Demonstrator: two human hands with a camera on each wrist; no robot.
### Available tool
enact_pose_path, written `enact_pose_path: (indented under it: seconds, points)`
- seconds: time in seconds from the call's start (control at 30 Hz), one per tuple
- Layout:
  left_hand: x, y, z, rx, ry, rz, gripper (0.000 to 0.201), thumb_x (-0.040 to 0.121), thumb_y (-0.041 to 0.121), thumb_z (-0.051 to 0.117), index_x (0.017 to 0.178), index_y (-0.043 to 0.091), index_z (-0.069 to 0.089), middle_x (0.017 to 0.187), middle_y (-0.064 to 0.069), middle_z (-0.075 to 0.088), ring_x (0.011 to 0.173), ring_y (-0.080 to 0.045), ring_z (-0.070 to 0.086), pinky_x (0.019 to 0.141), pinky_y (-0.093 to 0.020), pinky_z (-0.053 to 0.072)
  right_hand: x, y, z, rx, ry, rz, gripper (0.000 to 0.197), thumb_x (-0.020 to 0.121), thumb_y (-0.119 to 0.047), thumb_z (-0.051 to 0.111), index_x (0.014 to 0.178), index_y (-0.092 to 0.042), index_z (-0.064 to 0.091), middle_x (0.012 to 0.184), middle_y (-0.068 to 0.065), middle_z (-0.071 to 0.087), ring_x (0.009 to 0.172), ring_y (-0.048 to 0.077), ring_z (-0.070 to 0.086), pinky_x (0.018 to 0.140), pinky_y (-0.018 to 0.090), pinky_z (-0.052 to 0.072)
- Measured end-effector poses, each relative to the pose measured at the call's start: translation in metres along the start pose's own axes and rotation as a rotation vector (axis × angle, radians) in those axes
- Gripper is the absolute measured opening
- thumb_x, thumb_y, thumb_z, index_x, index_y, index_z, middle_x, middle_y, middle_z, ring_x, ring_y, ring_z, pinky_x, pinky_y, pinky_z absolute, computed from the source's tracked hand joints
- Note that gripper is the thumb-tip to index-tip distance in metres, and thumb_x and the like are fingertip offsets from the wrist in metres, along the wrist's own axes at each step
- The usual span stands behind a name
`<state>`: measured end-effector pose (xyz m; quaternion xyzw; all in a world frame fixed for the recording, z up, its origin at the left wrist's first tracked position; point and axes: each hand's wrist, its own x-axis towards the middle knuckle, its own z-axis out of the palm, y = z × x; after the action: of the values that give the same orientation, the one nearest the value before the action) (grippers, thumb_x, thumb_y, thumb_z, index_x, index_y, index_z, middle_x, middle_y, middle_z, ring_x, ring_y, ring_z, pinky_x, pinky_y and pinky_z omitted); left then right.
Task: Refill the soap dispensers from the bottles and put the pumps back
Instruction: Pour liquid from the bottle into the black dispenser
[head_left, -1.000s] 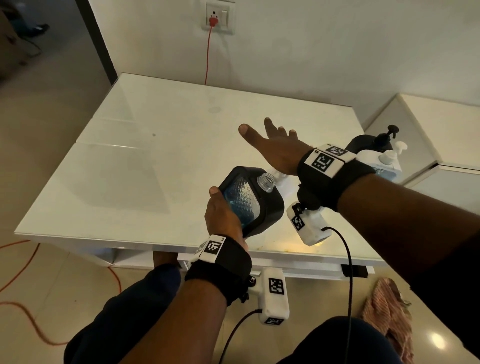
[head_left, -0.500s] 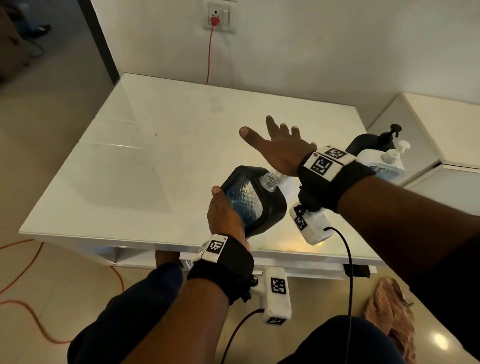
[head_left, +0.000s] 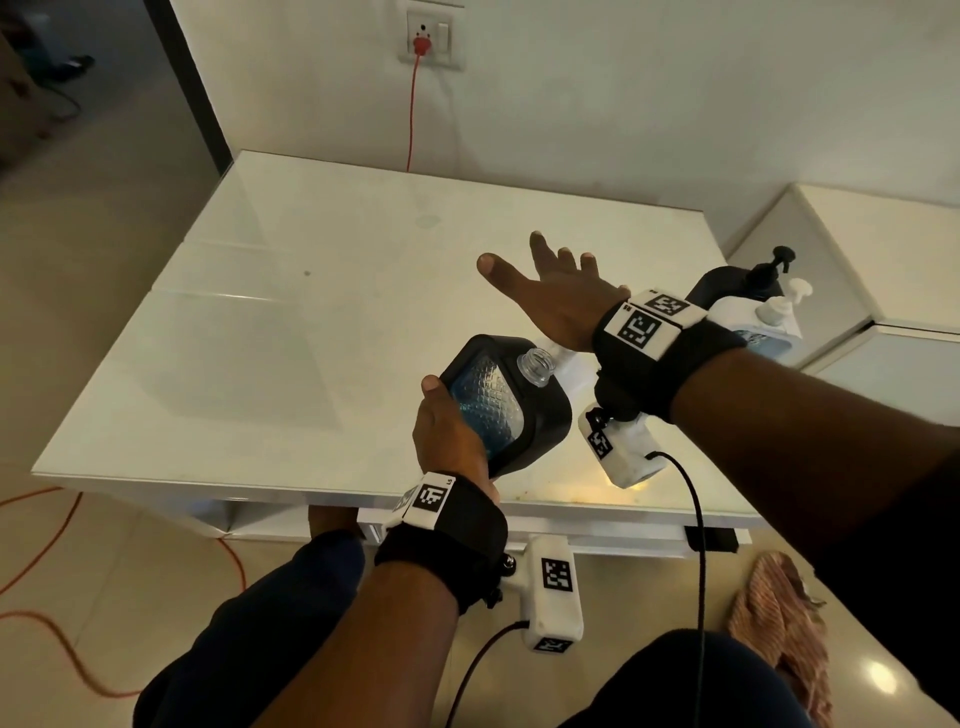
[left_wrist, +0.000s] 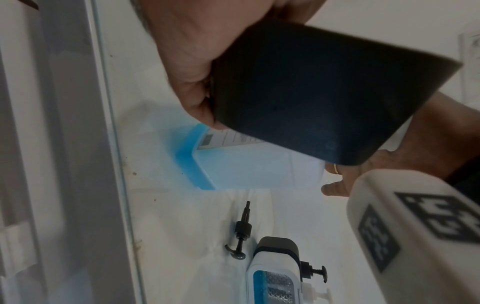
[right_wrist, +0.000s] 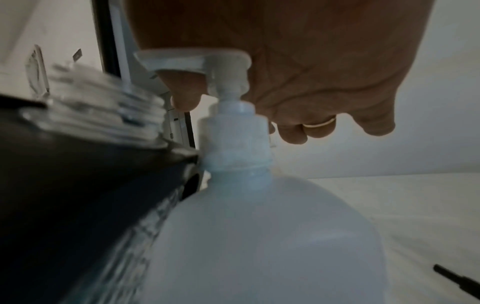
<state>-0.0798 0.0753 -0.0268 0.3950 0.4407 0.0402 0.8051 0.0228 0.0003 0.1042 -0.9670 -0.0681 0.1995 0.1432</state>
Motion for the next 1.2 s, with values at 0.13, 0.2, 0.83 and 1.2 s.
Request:
enact_pose_path:
  seconds: [0.13,0.2,0.83,1.2]
  points:
    - [-0.0003,0.0012,-0.0008,-0.011,-0.006,0.008,0.064,0.087,0.080,0.040,0.126,0.034,0.061,0.131,-0.009,0.066,0.117,-0.036,0.065,0.104,-0.058,0.054,-0.0002,-0.0032,-0.0027,0.020,0.000,-0.022,0.101,0.082,-0.092,0.015,0.161,-0.033,-0.008,0.170,0.007,-0.006,0.155,0.029,-0.013,0.119,0.062,-0.005]
    - [-0.0007,0.0012,-0.0012,-0.010,-0.005,0.010,0.064,0.084,0.081,0.040,0.123,0.035,0.061,0.130,-0.009,0.067,0.116,-0.036,0.066,0.104,-0.057,0.055,0.0003,-0.0027,-0.0024,0.030,0.003,-0.018,0.102,0.082,-0.092,0.016,0.161,-0.032,-0.008,0.170,0.007,-0.006,0.155,0.030,-0.013,0.119,0.061,-0.004]
    - [-0.0053,0.0034,0.0003,0.009,0.007,-0.003,0.078,0.071,0.083,0.040,0.129,0.035,0.060,0.132,-0.009,0.066,0.118,-0.038,0.065,0.105,-0.057,0.053,-0.0026,-0.0020,0.0015,0.014,-0.001,0.008,0.105,0.080,-0.093,0.016,0.161,-0.031,-0.007,0.170,0.007,-0.005,0.155,0.030,-0.013,0.119,0.062,-0.004]
    - [-0.0009,-0.0036,-0.0006,-0.056,0.001,0.008,0.076,0.074,0.083,0.044,0.131,0.036,0.062,0.134,-0.008,0.066,0.118,-0.037,0.065,0.104,-0.059,0.054,-0.0002,0.0008,0.0013,0.006,0.003,-0.005,0.107,0.077,-0.095,0.014,0.161,-0.033,-0.007,0.170,0.005,-0.005,0.156,0.029,-0.012,0.118,0.064,-0.003]
